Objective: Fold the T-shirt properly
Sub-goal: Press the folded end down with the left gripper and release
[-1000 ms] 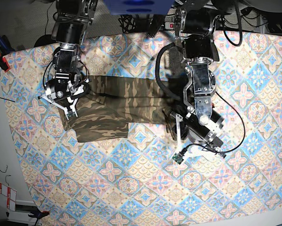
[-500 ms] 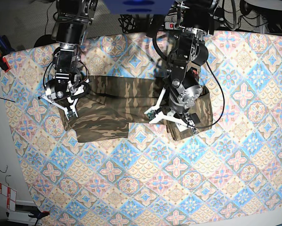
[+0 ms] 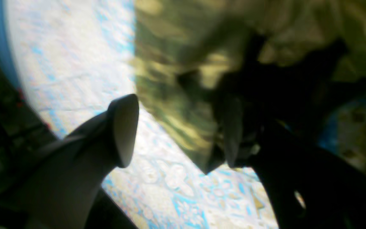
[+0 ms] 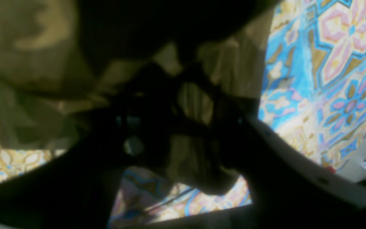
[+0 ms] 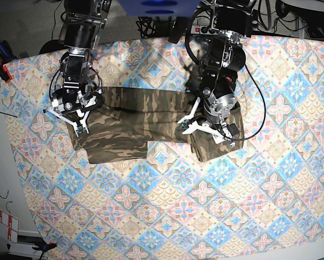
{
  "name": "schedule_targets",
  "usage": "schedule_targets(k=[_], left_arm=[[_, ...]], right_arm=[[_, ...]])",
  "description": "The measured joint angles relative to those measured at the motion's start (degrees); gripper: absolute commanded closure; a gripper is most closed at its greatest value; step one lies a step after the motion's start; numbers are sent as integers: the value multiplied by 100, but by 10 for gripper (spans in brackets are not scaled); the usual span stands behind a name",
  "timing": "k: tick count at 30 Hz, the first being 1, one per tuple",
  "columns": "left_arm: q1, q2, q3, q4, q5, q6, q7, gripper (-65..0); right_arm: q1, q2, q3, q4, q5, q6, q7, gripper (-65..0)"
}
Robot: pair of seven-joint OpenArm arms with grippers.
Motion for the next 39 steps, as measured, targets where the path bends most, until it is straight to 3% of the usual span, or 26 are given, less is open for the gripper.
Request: schedule_targets(k=[8,16,20,27,35,39], left_arm=[[-85,-55,13,-511,-15,17,-96,-406],[-221,-48,-702,-1362,59,20,-1180,-406],[-321,-31,-892,-1405,59,0,-1213,-401],[-562,-33,-892,-1414,52,-2,-1211,-272],[-927,-35,-929,-2107,15,2,-1244,-241],[-922,-26,-979,-2107,-7,2,-1416,-61]], right_arm=[[-4,0,0,0,17,-9,2,-307],[-2,2,0,2,22,-4,-2,-307],[-2,0,0,2,13,-4,0,-307],[4,0,0,2,13,-4,-11,-307],[-4,0,0,2,17,-9,2,-307],[-2,0,0,2,22,-7,0,-307]])
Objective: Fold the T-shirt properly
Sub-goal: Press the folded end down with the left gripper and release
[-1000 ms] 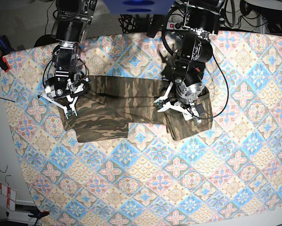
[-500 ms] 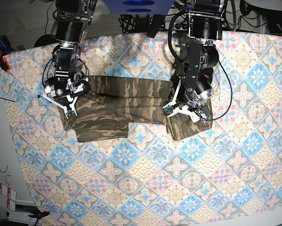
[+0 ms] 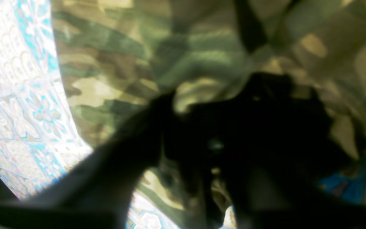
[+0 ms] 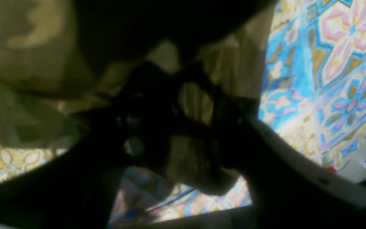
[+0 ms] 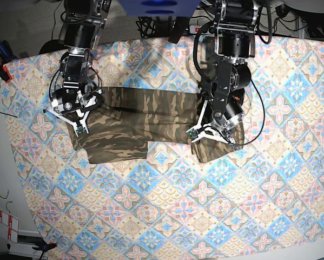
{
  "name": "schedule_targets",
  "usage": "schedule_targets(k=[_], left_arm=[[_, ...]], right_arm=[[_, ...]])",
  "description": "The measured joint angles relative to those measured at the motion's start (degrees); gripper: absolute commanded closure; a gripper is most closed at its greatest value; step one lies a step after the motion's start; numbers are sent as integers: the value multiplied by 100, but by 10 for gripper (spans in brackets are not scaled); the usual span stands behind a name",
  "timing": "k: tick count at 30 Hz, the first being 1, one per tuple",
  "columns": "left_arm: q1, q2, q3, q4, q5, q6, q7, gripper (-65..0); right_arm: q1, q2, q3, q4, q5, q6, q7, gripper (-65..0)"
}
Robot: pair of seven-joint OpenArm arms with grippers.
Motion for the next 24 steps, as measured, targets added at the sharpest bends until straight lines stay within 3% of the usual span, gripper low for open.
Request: schedule_targets(k=[6,10,24], left_arm=[[46,382,-271,557,31,4,61,-68],[35,457,-219,979,4,2,11,-68],[588,529,881,1478,83,7,109,-70]], right_arm=[[0,0,0,0,-2,0,2,-307],[2,0,0,0,-7,0,-13,-307],[-20,0,0,0,-31,17,201,-307]])
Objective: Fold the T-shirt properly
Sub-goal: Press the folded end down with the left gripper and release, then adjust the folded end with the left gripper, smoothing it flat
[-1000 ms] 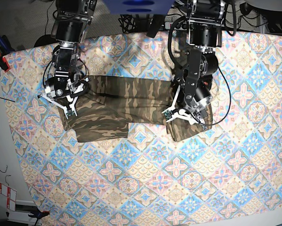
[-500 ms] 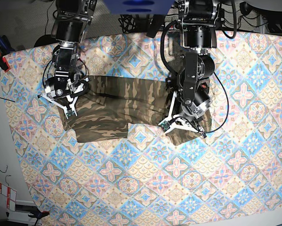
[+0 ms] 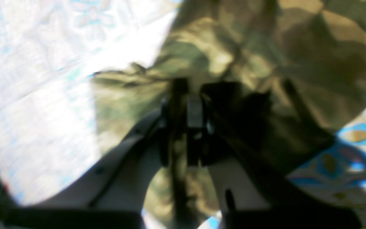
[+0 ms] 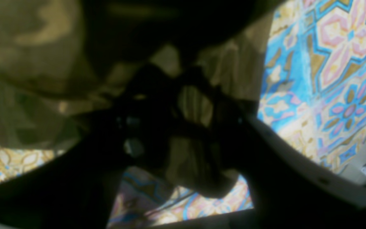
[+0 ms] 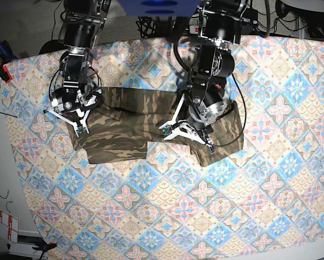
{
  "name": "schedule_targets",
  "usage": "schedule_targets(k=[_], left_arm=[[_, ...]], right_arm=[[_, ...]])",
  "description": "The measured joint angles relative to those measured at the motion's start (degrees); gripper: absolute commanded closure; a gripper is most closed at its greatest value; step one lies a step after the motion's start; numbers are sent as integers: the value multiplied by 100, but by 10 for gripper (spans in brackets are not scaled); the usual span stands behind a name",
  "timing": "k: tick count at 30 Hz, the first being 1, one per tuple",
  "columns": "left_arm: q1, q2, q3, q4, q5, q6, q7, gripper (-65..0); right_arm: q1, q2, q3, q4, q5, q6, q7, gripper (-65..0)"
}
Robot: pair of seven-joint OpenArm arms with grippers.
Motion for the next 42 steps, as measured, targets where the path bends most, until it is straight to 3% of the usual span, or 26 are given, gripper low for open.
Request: schedule_targets(k=[2,5,7,11,13,21,26,31,42], left_arm=[[15,7,90,166,-109,-4,46,-74],[-101,37,129,184,-127,-28,542,-86],[-186,22,125,184,-98,-2,616,-144],[-203,-83,136,210,-94,-4,629,-341],[-160,-149,127,210,-105,-9,619,-390],[-179,-651,111,109,-151,-2,610,-393],[-221,-922,162,-693,-166,-9,533,-393],[-79,-883,138,-702,-170,-7,116,-393],[-356,-793,125,-970,-166,2,96,-393]], right_arm=[[2,-2,0,0,-33,0,0,-307],[2,11,0,0,2,2,13,-307],[0,13,0,-4,9,2,20,-307],[70,15,0,-212,-70,2,-33,-307],[92,33,0,-289,-79,7,-81,-307],[103,31,0,-306,-96,4,-92,-307],[96,31,0,-302,-94,2,-87,-307],[98,33,0,-302,-96,4,-74,-307],[98,33,0,-302,-98,7,-81,-307]])
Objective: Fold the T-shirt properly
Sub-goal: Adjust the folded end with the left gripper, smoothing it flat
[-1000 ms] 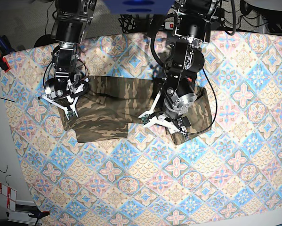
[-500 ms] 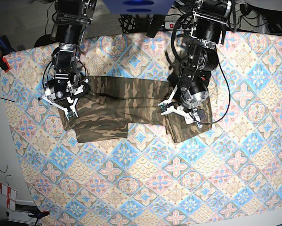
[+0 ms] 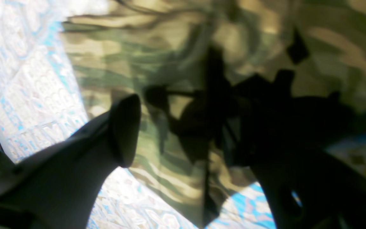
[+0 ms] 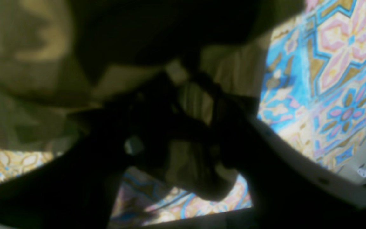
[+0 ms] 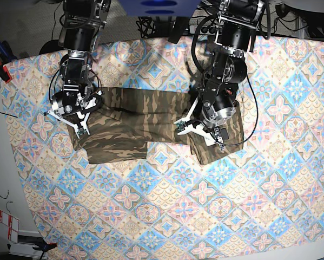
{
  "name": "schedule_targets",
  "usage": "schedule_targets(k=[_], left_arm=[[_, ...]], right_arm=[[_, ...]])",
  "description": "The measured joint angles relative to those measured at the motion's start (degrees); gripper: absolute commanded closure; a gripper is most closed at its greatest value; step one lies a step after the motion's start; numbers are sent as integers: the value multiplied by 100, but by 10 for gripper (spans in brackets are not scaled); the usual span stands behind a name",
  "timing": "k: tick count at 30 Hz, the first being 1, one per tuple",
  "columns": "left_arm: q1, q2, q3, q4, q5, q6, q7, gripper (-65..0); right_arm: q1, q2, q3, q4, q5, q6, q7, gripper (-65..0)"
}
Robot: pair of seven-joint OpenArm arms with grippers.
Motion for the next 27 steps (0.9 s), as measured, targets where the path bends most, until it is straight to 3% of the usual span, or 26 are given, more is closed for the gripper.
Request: schedule_targets(k=[7,12,14,17,19,24,27], left_arm=[[-507,-254,-7,-837,-24,-33,-282,-393],[-579,-297,-599,-1038,-33,-52,-748,-385],[-586,-299,-772,-1056,-125,-87,-879,-318],[-654,-251,-824,-1196,-109,-61,-903,-130],[-656,-166,-841,-1248,-46,11,-901,-51],[-625,103,-1209,-1137,20,9,-828,-55],[-431,208,-1241,-479,39,-31,-787,-54]], right_arm=[[-4,-2,0,0,-2,-4,13,-307],[-11,-2,0,0,2,-7,44,-307],[-13,0,0,0,0,-4,50,-307],[-9,0,0,-2,0,-4,28,-307],[2,-2,0,-7,-2,-2,9,-307],[0,-2,0,-7,-2,-2,9,-307],[0,-2,0,-11,-2,-2,0,-307]])
